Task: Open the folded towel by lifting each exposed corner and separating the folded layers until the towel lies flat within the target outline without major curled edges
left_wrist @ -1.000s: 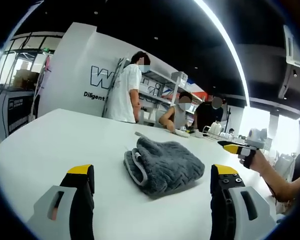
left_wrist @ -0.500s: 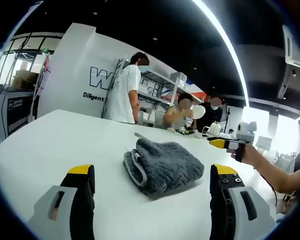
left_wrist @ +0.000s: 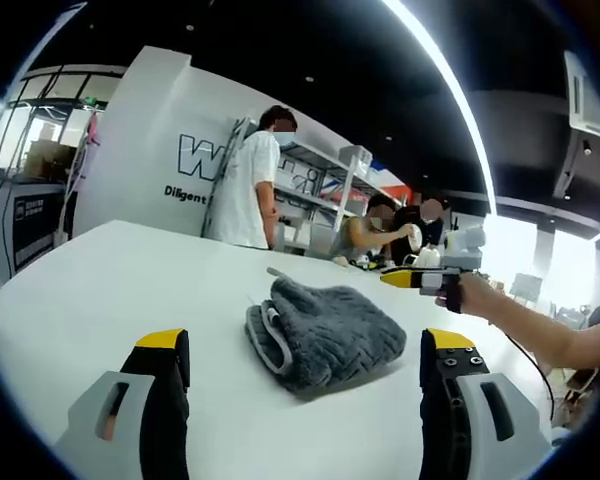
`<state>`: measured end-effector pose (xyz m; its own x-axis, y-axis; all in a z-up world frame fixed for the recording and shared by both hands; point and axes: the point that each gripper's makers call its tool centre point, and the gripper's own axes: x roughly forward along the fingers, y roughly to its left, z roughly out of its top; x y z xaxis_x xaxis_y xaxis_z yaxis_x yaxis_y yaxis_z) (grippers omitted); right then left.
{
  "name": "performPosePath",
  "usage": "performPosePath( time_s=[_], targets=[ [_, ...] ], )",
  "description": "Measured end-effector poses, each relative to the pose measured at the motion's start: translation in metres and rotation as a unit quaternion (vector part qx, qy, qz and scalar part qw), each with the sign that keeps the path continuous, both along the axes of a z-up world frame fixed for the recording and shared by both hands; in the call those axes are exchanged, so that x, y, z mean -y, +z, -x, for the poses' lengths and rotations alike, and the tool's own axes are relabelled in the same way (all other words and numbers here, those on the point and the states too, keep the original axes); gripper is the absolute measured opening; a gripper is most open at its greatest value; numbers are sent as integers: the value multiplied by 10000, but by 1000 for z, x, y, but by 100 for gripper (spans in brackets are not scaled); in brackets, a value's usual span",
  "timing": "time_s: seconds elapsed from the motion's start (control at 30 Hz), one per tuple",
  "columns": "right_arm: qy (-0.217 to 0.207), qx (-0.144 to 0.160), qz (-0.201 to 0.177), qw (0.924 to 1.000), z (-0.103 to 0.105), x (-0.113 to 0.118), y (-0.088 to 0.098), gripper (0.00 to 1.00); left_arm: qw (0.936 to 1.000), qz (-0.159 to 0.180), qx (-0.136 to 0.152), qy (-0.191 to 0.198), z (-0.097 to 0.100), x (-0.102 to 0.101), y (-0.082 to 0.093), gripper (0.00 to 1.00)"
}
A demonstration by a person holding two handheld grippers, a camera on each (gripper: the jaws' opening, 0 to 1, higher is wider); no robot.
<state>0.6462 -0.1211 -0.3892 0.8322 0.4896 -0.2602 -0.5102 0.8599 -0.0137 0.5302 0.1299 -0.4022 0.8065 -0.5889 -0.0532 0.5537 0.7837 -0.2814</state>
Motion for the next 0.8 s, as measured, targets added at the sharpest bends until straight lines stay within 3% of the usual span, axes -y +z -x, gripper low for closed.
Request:
performPosePath(
  time_s=[0.07,0.4,0.6,0.8],
  targets=[
    [-57,-102,76,9999,-13,0,-4,51,10000,3,29,-14,2,2,2,94],
    [-126,-683,222,9973,-24,-13,-37,44,9999,55,78,-59,3,5,6,94],
    [-58,-793,73,9968,-30,-19,-42,28,9999,76,89,-58,6,5,6,94],
    [104,-619,534,9966,-26,-21,-45,20,9999,139,92,-27,5,0,8,94]
  ],
)
